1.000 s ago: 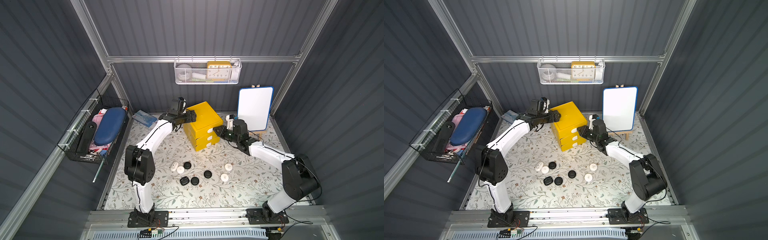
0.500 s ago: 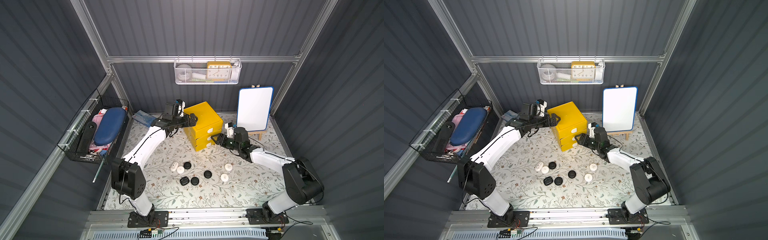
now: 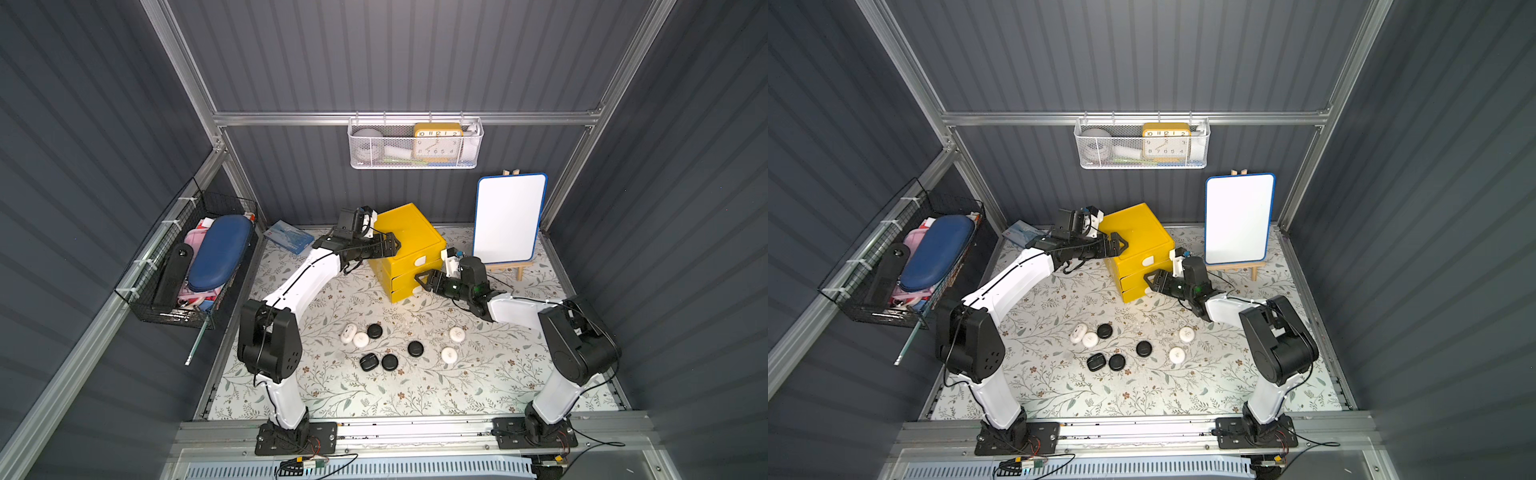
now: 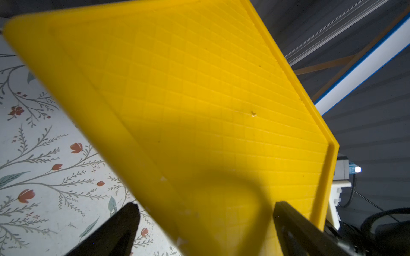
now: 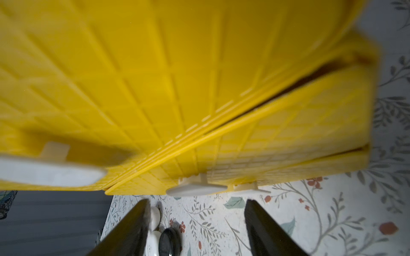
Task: Put the bluetooth earphones in the drawer according to color
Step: Open the drawer in the storage box.
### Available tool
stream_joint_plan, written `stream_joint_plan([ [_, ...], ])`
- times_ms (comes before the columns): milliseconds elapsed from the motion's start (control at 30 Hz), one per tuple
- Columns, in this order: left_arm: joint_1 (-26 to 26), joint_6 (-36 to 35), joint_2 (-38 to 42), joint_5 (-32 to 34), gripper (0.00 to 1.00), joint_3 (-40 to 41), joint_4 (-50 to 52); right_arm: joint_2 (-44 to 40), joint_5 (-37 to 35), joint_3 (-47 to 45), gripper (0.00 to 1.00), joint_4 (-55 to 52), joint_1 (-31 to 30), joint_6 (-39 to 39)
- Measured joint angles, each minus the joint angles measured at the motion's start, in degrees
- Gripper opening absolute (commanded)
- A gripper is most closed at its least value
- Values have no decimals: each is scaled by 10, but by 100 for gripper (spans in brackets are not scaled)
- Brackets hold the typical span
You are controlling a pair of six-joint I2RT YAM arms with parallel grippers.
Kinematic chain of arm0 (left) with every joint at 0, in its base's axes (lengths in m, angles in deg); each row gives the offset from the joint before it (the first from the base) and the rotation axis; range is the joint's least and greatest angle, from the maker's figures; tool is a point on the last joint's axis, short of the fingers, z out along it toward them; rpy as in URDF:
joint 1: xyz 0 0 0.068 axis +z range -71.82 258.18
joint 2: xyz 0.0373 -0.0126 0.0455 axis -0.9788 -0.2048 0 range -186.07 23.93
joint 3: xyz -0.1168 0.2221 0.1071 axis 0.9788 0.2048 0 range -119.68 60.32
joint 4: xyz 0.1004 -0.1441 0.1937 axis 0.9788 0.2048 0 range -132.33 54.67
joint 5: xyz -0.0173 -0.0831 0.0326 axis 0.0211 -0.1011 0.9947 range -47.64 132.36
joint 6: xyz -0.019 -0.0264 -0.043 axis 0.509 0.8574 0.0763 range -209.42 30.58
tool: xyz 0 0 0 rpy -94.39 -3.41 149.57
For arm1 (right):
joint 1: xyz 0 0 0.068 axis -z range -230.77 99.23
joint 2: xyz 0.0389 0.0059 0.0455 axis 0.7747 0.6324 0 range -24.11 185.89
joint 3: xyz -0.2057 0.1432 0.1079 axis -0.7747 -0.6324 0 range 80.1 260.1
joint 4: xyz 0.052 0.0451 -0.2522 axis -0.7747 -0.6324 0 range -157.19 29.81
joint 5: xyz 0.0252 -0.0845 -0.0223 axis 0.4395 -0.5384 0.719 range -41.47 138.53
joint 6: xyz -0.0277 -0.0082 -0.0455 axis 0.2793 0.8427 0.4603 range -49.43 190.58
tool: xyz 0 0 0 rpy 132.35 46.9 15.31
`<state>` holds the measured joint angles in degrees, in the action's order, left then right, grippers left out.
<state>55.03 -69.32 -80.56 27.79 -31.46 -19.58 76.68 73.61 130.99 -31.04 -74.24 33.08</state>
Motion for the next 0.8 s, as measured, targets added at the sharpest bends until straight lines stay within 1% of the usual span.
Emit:
stream_joint_plan([
  [100,1,0,-3,-3,99,-1,-2,18,3,2,66,24,0,0],
  [533,3,0,-4,1,99,-1,-5,51,3,10,66,86,0,-6],
  [667,3,0,-4,2,99,-1,-6,58,3,13,57,99,0,-13],
  [767,3,0,-4,3,99,-1,-6,60,2,14,48,105,0,-19],
  [800,3,0,-4,3,99,-1,-7,61,2,14,47,106,0,-22],
])
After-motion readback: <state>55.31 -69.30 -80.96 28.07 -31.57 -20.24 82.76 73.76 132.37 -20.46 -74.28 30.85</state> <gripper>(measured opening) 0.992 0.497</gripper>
